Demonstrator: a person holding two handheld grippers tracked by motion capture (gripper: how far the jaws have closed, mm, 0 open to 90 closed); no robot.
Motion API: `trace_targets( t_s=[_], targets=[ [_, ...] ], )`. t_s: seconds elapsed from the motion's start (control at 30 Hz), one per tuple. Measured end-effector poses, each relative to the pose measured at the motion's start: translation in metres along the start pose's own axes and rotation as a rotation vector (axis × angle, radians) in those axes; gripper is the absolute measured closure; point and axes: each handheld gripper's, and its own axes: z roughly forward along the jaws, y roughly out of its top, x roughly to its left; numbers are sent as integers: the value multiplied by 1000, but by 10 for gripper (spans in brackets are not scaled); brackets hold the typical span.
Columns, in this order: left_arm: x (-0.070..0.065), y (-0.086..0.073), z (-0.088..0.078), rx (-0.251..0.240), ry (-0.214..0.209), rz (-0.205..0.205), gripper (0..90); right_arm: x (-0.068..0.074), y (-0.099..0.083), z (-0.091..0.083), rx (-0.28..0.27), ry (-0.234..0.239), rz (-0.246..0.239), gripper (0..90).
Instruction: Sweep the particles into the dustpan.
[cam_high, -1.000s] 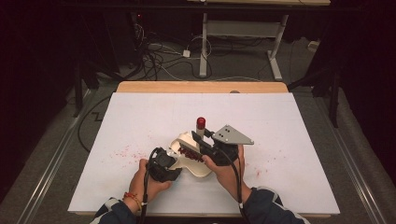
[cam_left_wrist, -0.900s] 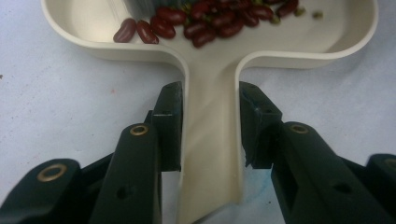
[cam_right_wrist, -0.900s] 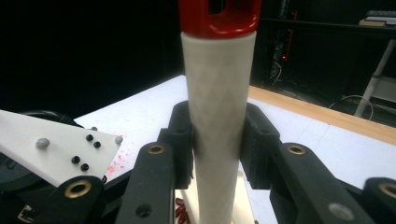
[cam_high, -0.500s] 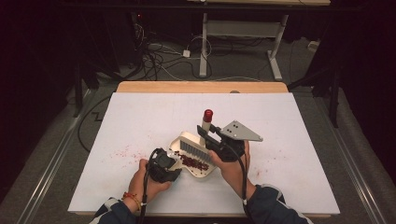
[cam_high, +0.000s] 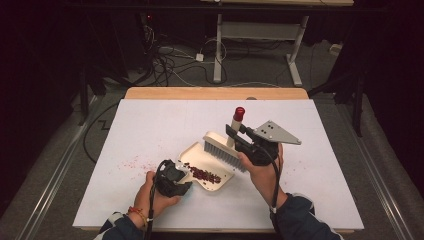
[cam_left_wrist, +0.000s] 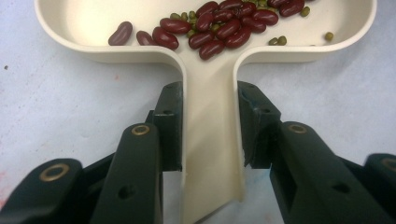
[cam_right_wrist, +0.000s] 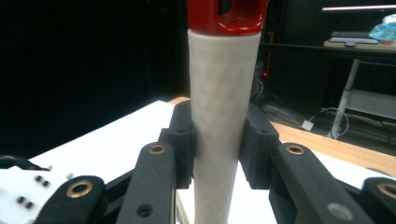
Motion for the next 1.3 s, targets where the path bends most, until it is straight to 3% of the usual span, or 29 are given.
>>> trace_targets(
  t_s=[0.2,0.63,0.97,1.17,1.3],
  targets=[
    [-2,-4,-2,10,-2,16,635,-15,-6,-10,25,-45,-17,694],
    [-4,-7,-3,18,-6,22,635,-50,-14,-52,49,-111,-14,694],
    [-8,-8,-3,22,-2,23,635,-44,-24,-75,102,-74,-39,694],
    [-11,-8,-3,22,-1,24,635,-43,-29,-70,119,-67,-29,694],
    [-12,-6,-1,26,2,22,635,-30,-31,-65,127,-16,-23,694]
  ],
)
